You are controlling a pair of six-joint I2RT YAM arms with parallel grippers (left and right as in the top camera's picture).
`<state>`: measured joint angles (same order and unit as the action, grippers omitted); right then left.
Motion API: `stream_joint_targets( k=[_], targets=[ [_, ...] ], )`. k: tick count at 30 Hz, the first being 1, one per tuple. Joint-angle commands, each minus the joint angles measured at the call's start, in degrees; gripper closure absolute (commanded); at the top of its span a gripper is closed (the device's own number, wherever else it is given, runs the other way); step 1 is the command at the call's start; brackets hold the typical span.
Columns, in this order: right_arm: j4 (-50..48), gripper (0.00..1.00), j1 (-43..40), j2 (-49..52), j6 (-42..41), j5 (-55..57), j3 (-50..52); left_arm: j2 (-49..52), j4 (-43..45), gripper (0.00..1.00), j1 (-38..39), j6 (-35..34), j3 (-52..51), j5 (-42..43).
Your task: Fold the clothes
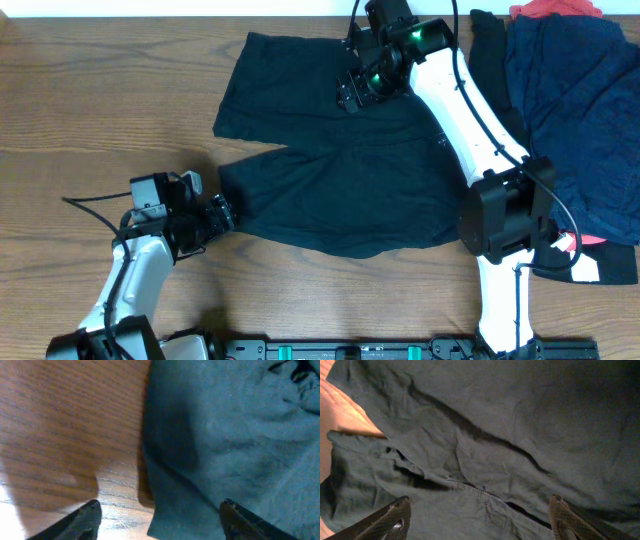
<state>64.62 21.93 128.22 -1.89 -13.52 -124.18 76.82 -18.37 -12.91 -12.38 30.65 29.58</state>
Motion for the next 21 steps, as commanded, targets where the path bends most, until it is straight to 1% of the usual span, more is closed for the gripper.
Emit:
stream_joint_targets(
  k=[1,3,6,8,11,12,15,16,17,19,21],
  targets=[
    [-0.6,0.15,-0.6,-1.5,-0.9,-0.4,-0.5,2.6,0.8,0.29,0.1,-0.4,-0.4,0.2],
    [-0.8,0.15,-0.7,-1.5,-0.9,-0.4,-0.5,4.3,1.4,0.33,0.1,-0.4,-0.4,0.2],
    [-0.8,0.14,-0.8,-1.5,-0.8,0.0,-0.5,6.7,2.1,0.45,0.1,-0.4,-0.4,1.5],
    [-0.8,0.14,-0.9,-1.5,-0.8,0.0,-0.5,8.0,2.5,0.49,0.1,-0.9,-0.4,2.5],
    [-1.0,0.14,-1.1,-1.5,-0.8,0.0,-0.3,8.8,2.7,0.68,0.1,-2.8,-0.4,3.3],
    [-1.0,0.14,-1.2,-1.5,-0.6,0.0,-0.2,8.7,2.7,0.72,0.1,-2.8,-0.4,4.0],
    [-1.0,0.14,-1.4,-1.5,-0.6,0.0,0.2,8.1,3.1,0.78,0.1,-2.8,-0.3,7.6],
    [-1.0,0.14,-1.5,-1.5,-0.6,0.0,0.2,7.7,3.0,0.81,0.1,-2.8,-0.2,9.1],
    [-1.0,0.14,-1.6,-1.4,-0.6,0.0,0.3,7.1,2.7,0.89,0.1,-2.8,-0.1,10.3],
    [-1.0,0.14,-1.7,-1.4,-0.5,0.0,0.3,5.3,1.1,0.94,0.1,-2.8,0.2,11.0],
    [-0.8,0.14,-1.7,-1.4,-0.1,0.0,0.3,2.0,-0.7,0.94,0.1,-2.8,0.7,10.4]
  ],
)
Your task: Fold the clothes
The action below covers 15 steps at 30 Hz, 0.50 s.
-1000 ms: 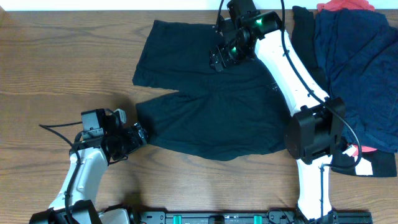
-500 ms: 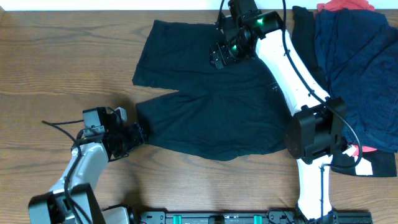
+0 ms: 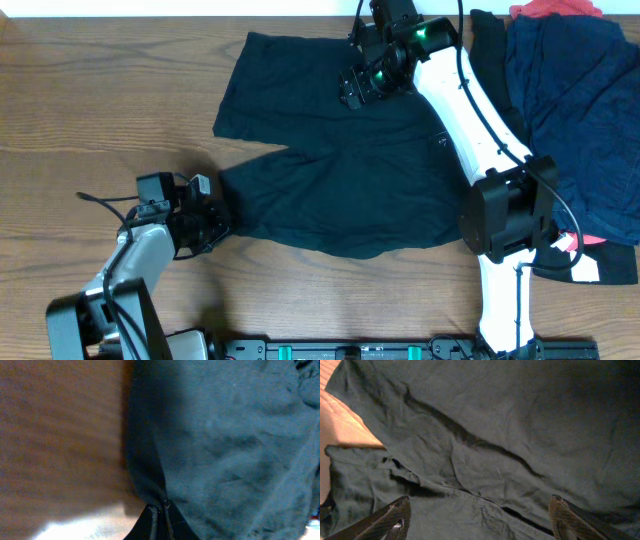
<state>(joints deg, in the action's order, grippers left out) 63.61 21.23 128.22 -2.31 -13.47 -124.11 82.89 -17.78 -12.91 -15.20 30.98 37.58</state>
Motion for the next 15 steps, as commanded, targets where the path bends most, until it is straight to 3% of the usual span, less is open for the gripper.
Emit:
stream_joint_targets(
  k=[1,10,15],
  targets=[
    [0.3,0.14,-1.0,-1.4,0.3,-0.1,0.3,-5.9,-2.5,0.94,0.1,0.0,0.7,1.7],
    [0.6,0.16,-0.9,-1.4,0.3,-0.1,0.3,-26.9,-17.4,0.94,0.1,0.0,3.6,-7.3],
    [1.3,0.17,-0.9,-1.4,0.3,-0.1,0.3,-33.4,-17.1,0.94,0.1,-0.2,3.6,-7.6]
  ],
)
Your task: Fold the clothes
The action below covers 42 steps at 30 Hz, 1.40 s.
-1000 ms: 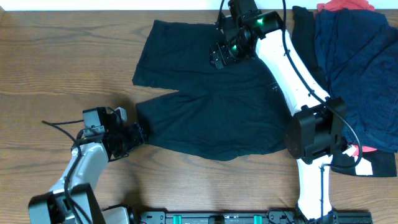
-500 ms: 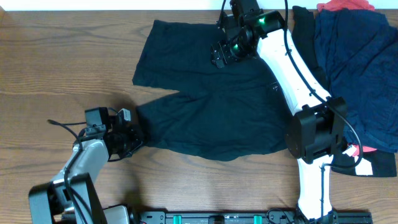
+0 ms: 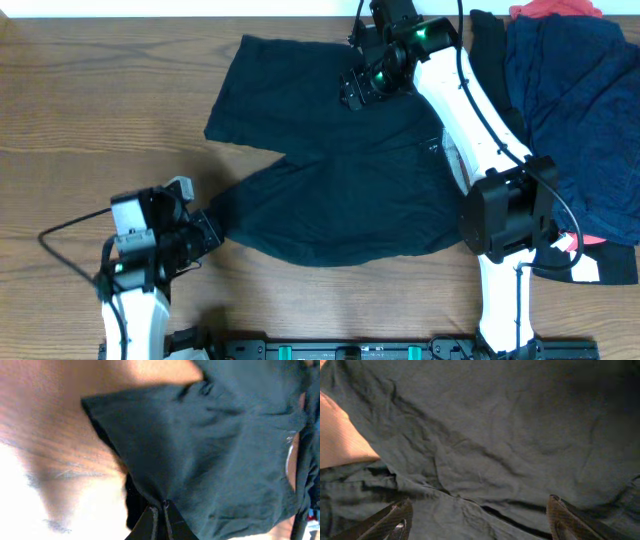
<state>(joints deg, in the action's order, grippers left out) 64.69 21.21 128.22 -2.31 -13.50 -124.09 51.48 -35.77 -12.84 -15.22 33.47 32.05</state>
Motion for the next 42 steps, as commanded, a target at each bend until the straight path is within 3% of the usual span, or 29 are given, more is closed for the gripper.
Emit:
stream_joint_targets(
  k=[1,10,11,14,20,32,36,39,42],
  targets=[
    [0.4,0.17,-0.9,-1.4,0.3,-0.1,0.3,-2.5,2.7,0.94,0.1,-0.5,1.1,-2.9],
    [0.9,0.19,-0.4,-1.4,0.2,-0.5,0.3,5.4,23.7,0.93,0.1,-1.6,0.9,-5.8],
    [0.9,0.19,-0.2,-1.4,0.2,-0.5,0.3,7.4,25.8,0.76,0.1,-1.6,0.9,-5.8],
    [0.8,0.19,0.2,-1.4,0.2,-0.5,0.3,13.6,31.3,0.02,0.1,-1.6,0.9,-5.8],
    [0.8,0.18,0.8,-1.4,0.3,-0.5,0.3,20.1,31.5,0.02,0.0,-1.8,1.0,-5.5],
    [1.1,0.18,0.3,-1.4,1.1,0.0,0.3,9.7,4.1,0.01,0.1,-0.4,1.0,-5.6],
    [1.1,0.19,0.4,-1.4,1.1,0.0,0.3,10.1,-1.4,0.05,0.1,1.3,0.9,-11.1],
    [0.9,0.20,0.6,-1.4,1.1,0.0,0.3,12.3,-3.0,0.13,0.1,1.4,0.9,-14.7],
    [0.9,0.20,0.6,-1.4,1.1,0.0,0.3,15.3,-3.2,0.30,0.1,1.4,0.9,-14.8]
  ],
)
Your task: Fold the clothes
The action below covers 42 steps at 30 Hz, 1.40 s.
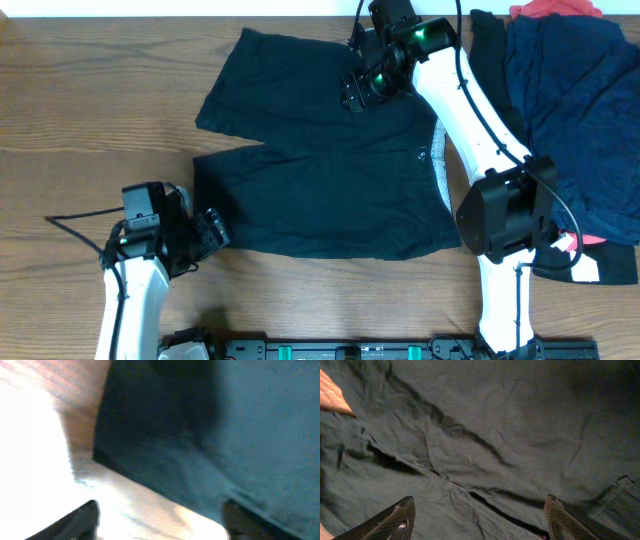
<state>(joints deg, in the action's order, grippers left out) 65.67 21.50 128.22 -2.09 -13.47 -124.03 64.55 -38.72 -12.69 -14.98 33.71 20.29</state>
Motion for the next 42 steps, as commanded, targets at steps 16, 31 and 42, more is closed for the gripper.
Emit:
stream_joint_targets(
  k=[16,31,42],
  targets=[
    [-0.8,0.20,0.3,-1.4,0.9,0.0,0.3,18.9,6.8,0.47,-0.1,1.2,0.7,-3.1],
    [-1.4,0.20,0.3,-1.4,0.9,0.0,0.3,21.1,14.0,0.93,3.4,0.7,0.7,1.8],
    [-1.1,0.20,0.2,-1.4,0.9,0.0,0.3,10.5,8.5,0.94,5.9,-0.2,1.1,3.1]
  ],
)
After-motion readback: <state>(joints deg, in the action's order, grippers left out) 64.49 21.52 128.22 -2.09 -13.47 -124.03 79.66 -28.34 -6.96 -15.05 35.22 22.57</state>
